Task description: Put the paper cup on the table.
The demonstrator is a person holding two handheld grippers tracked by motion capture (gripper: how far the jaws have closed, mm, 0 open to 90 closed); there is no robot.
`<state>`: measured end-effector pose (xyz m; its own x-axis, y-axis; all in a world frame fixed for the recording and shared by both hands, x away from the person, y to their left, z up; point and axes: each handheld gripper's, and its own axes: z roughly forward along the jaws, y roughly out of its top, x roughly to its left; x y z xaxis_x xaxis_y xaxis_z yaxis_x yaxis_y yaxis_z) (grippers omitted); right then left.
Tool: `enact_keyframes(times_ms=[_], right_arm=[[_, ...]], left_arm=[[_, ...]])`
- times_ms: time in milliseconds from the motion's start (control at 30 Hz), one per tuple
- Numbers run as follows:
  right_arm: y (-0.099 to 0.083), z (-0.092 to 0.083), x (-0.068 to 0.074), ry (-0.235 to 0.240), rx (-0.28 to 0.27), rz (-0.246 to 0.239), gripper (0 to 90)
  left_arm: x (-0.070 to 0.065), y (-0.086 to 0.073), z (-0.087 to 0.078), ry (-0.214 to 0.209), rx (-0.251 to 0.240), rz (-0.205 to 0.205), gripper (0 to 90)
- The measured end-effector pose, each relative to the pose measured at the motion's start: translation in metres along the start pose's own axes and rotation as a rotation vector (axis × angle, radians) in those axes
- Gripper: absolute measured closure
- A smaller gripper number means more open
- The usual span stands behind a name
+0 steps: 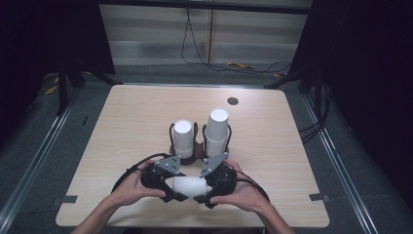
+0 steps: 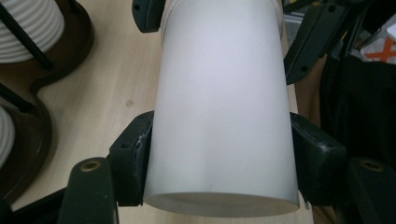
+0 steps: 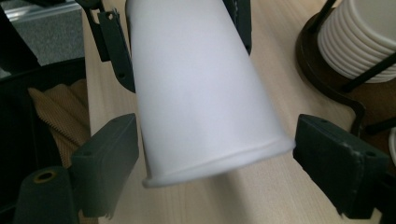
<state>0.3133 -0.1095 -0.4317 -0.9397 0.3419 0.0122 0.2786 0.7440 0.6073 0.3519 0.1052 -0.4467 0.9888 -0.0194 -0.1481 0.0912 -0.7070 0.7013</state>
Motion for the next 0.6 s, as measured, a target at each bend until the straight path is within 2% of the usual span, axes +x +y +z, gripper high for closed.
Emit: enact_keyframes(times_ms=[133,200,233,267,400,433,600], right_arm=[[-0.006,-0.001,-0.003,0.005,-0.025,0.029,14.0],[-0.009,-0.002,-0.003,0.0,-0.021,0.041,14.0],[-0.01,-0.002,-0.004,0.002,-0.031,0.045,14.0],[-0.011,-0.003,-0.003,0.004,-0.038,0.053,14.0],[-0.016,-0.005,-0.004,-0.004,-0.053,0.072,14.0],[-0.018,-0.005,-0.004,-0.002,-0.061,0.081,14.0],[-0.025,-0.008,-0.005,-0.007,-0.073,0.101,13.9]], left_arm=[[0.001,-0.001,-0.004,0.015,-0.008,-0.008,32.7],[0.002,-0.001,-0.005,0.01,-0.001,-0.004,32.8],[0.001,-0.001,-0.004,0.014,-0.02,-0.006,32.7],[0.001,-0.001,-0.005,0.006,-0.02,-0.01,32.7],[0.001,-0.001,-0.006,0.026,-0.033,-0.005,32.7],[0.001,-0.001,-0.006,0.025,-0.043,-0.021,32.7],[0.003,-0.002,-0.008,0.038,-0.061,-0.023,32.8]])
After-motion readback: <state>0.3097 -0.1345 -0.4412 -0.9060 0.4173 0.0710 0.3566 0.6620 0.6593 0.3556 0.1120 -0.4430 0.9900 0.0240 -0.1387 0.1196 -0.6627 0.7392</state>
